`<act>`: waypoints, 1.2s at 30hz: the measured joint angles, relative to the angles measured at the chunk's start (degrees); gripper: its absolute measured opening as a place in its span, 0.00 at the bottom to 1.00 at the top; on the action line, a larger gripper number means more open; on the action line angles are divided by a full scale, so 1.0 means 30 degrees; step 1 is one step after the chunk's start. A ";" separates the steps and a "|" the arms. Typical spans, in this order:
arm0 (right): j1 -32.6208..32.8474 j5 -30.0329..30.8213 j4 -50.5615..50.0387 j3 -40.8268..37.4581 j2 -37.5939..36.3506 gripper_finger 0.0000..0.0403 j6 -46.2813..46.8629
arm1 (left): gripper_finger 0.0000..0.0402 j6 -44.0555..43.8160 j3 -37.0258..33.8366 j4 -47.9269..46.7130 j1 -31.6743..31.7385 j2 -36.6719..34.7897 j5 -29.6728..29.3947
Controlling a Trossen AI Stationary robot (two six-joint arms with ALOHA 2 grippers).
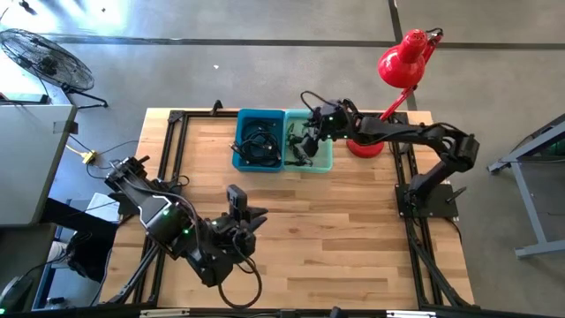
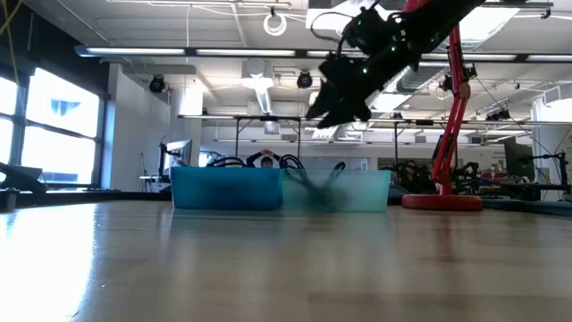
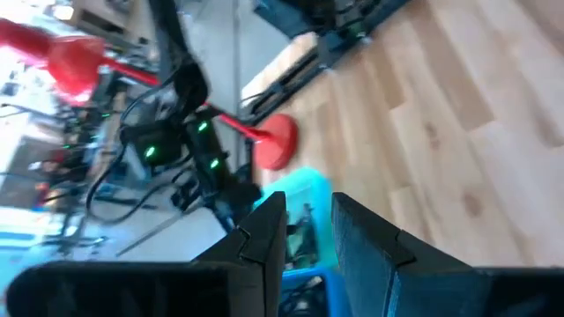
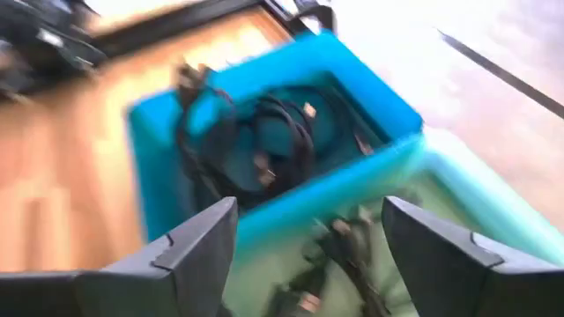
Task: Pick & Place USB Port
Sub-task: Return to Home Position
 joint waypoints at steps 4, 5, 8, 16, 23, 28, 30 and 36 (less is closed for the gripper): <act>0.0015 -0.1097 -0.0408 0.0284 -0.1590 0.60 -0.0809 | 0.22 0.0550 0.0435 -0.0227 -0.0014 -0.0207 -0.1068; 0.0078 -0.1165 -0.0624 0.0430 -0.2184 0.56 -0.1004 | 0.22 0.0950 0.0747 -0.0337 0.0003 -0.0240 -0.1151; 0.0117 -0.1275 -0.1293 0.0885 -0.4039 0.40 -0.1326 | 0.21 0.2130 0.2168 -0.1862 -0.0007 -0.0274 -0.1566; 0.0124 -0.2076 -0.2503 0.1973 -1.0033 0.03 -0.1638 | 0.02 0.2668 0.4764 -0.6705 -0.0011 -0.1276 -0.1756; 0.0128 -0.1973 -0.6037 0.2055 -1.5223 0.00 -0.1487 | 0.00 0.2460 0.3359 -0.6785 -0.0167 -0.5171 -0.1713; 0.0486 -0.2102 -0.9702 0.1852 -1.8568 0.00 -0.1267 | 0.00 0.0753 -0.0308 -0.6803 -0.0122 -0.9878 -0.1016; 0.0791 -0.2124 -1.0949 0.1562 -1.9786 0.00 -0.0742 | 0.00 -0.0777 -0.2619 -0.6790 -0.0122 -1.1922 -0.0909; 0.1607 -0.2210 -1.1303 -0.1072 -2.3159 0.00 0.1227 | 0.00 -0.5917 -1.1353 -0.5351 -0.0124 -1.8053 -0.1090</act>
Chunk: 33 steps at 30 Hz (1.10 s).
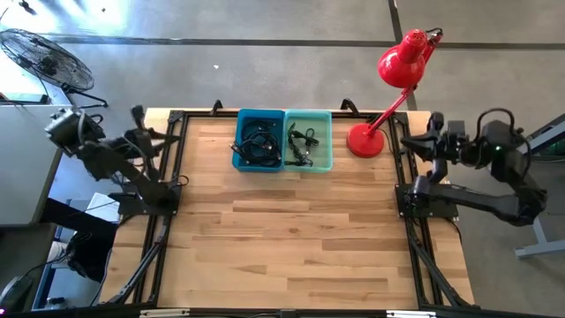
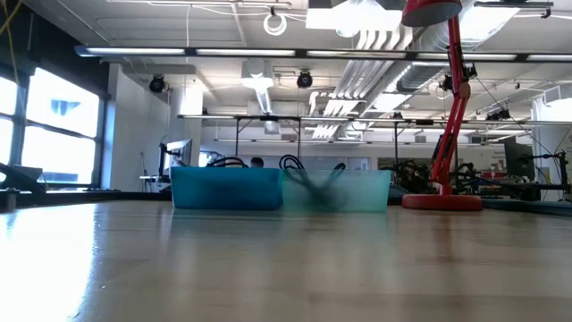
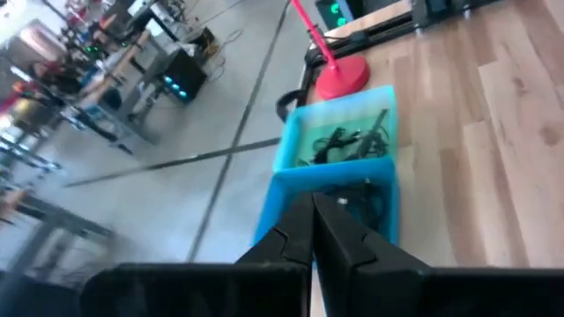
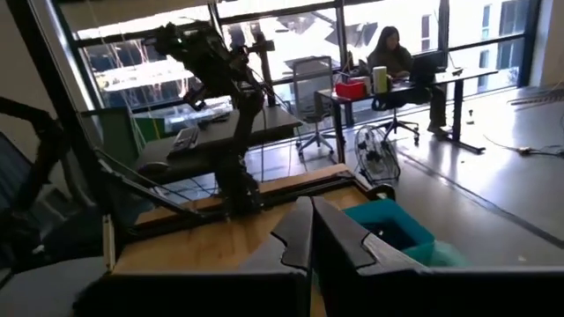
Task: Pick & Place USB Port
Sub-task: Return to Home Position
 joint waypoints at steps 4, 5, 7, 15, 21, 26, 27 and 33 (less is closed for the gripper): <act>0.0025 -0.0568 0.1663 -0.2525 -0.1596 0.00 0.0587 | 0.00 0.0765 -0.5500 0.4802 0.0000 -0.3482 0.0507; 0.0025 -0.1018 0.2412 -0.3245 -0.1869 0.00 0.0780 | 0.00 0.1398 -0.6696 0.6305 0.0000 -0.4209 0.0572; 0.0025 -0.1778 0.4143 -0.4805 -0.2295 0.00 0.1196 | 0.00 0.2832 -0.8835 0.9257 0.0000 -0.5505 0.0899; 0.0025 -0.4342 1.1239 -1.0789 -0.2443 0.00 0.1452 | 0.00 0.4726 -1.4081 1.5654 0.0000 -0.8661 0.2388; 0.0025 -0.4223 1.5752 -1.4243 -0.2450 0.00 0.1581 | 0.00 0.4857 -1.5644 1.6205 0.0000 -0.9010 0.2991; 0.0025 -0.4213 1.7949 -1.6472 -0.2458 0.00 0.2355 | 0.00 0.4786 -1.6656 1.6504 0.0000 -0.9061 0.3459; 0.0025 -0.4206 1.8409 -1.6934 -0.2458 0.00 0.2500 | 0.00 0.4787 -1.6848 1.6778 0.0000 -0.9125 0.3564; 0.0025 -0.4179 1.9722 -1.8425 -0.2446 0.00 0.3201 | 0.00 0.4784 -1.8513 1.8585 0.0000 -0.9660 0.3839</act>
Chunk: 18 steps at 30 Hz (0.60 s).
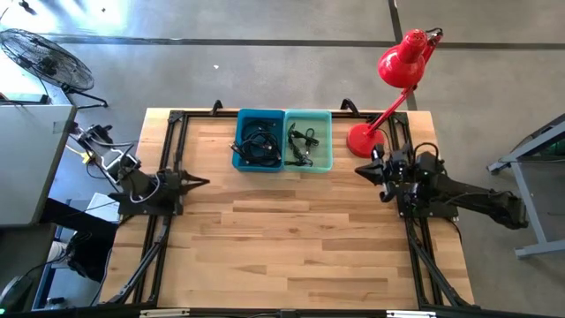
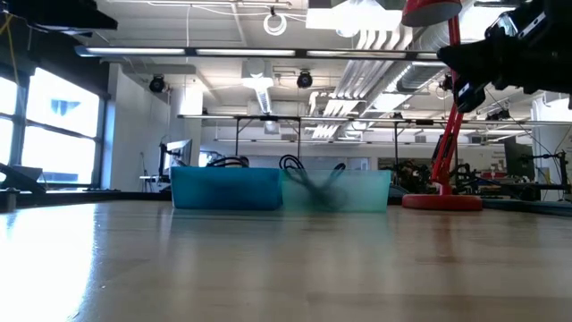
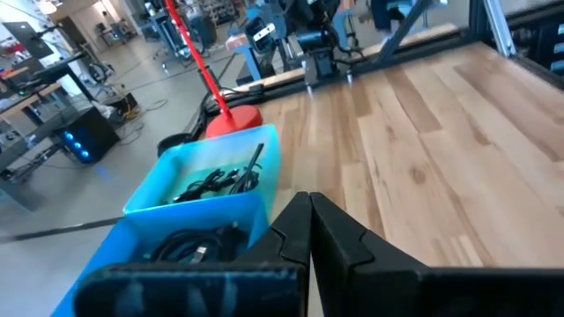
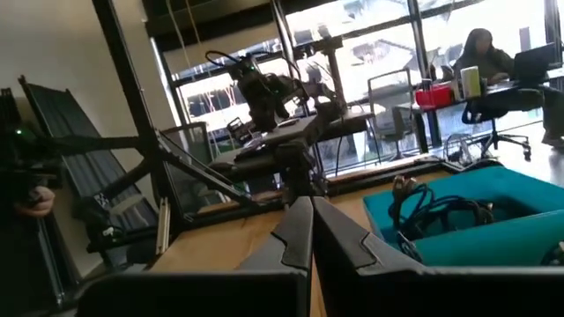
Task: Pick & Place USB Port
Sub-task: Return to Home Position
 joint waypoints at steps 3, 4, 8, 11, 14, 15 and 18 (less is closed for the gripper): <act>0.0000 -0.0082 0.0405 -0.0035 -0.0009 0.00 -0.0431 | 0.00 0.0000 -0.1023 0.1205 0.0000 -0.0457 -0.0008; 0.0000 -0.0092 0.0506 -0.0035 -0.0012 0.00 -0.0466 | 0.00 -0.0005 -0.1362 0.1484 0.0005 -0.0602 -0.0032; 0.0000 -0.0175 0.0286 -0.0035 -0.0005 0.00 -0.0700 | 0.00 -0.0004 -0.2643 0.2882 0.0000 -0.1235 -0.0044; 0.0000 -0.0210 -0.0015 -0.0035 -0.0005 0.00 -0.0865 | 0.00 -0.0007 -0.3698 0.4042 0.0000 -0.1630 -0.0045; 0.0000 -0.0216 -0.0515 -0.0035 -0.0005 0.00 -0.0865 | 0.00 -0.0002 -0.4823 0.5468 0.0000 -0.1906 -0.0030; 0.0000 -0.0216 -0.0698 -0.0035 -0.0005 0.00 -0.0865 | 0.00 0.0000 -0.5195 0.5953 0.0000 -0.1977 -0.0027; 0.0000 -0.0061 -0.1215 -0.0035 -0.0005 0.00 -0.0869 | 0.00 0.0005 -0.6141 0.7048 0.0000 -0.2084 -0.0016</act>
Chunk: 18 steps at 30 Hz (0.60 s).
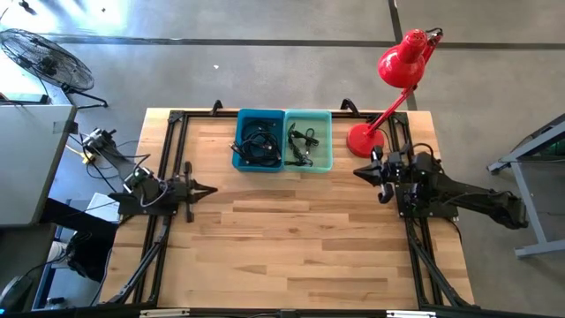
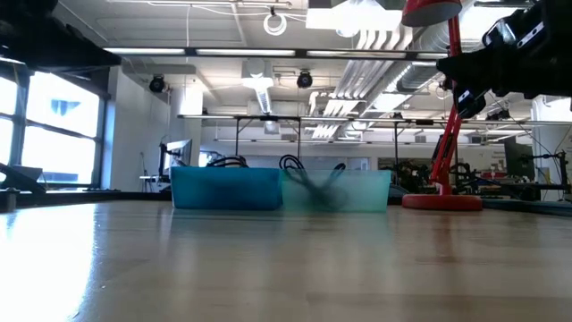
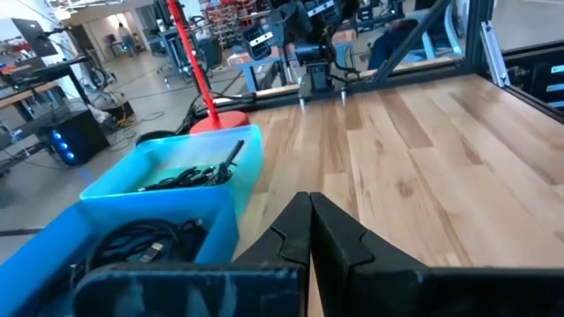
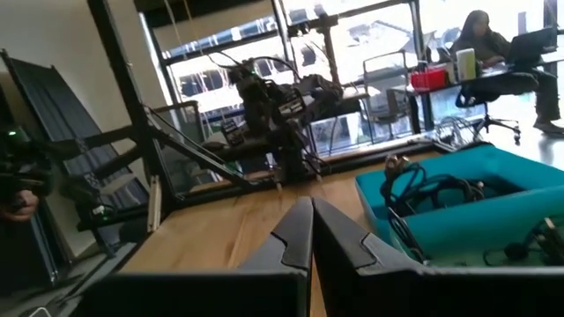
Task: Pick & Place USB Port
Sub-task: Return to Home Position
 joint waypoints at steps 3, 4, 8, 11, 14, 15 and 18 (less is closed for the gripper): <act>0.0000 0.0202 -0.0234 0.0000 0.0000 0.00 -0.0004 | 0.00 -0.0012 -0.0668 0.0751 0.0000 -0.0012 -0.0013; 0.0000 0.0195 -0.0199 0.0000 0.0000 0.00 -0.0004 | 0.00 -0.0012 -0.0805 0.0888 0.0006 -0.0012 -0.0007; 0.0000 0.0056 -0.0236 0.0000 0.0000 0.00 0.0004 | 0.00 -0.0319 -0.1134 0.1071 0.0000 -0.0012 0.0253; 0.0000 0.0056 -0.0478 0.0000 0.0000 0.00 0.0018 | 0.00 -0.0526 -0.1755 0.1954 0.0000 -0.0012 0.0737; 0.0000 0.0056 -0.0847 0.0000 0.0000 0.00 0.0056 | 0.00 -0.0318 -0.2851 0.4238 0.0000 -0.0012 0.1152; 0.0000 0.0056 -0.0942 0.0000 0.0000 0.00 0.0064 | 0.00 -0.0247 -0.3222 0.4658 0.0000 -0.0022 0.1222; 0.0000 0.0056 -0.1178 0.0000 0.0006 0.00 0.0069 | 0.00 -0.0343 -0.3385 0.4857 0.0000 -0.0016 0.1040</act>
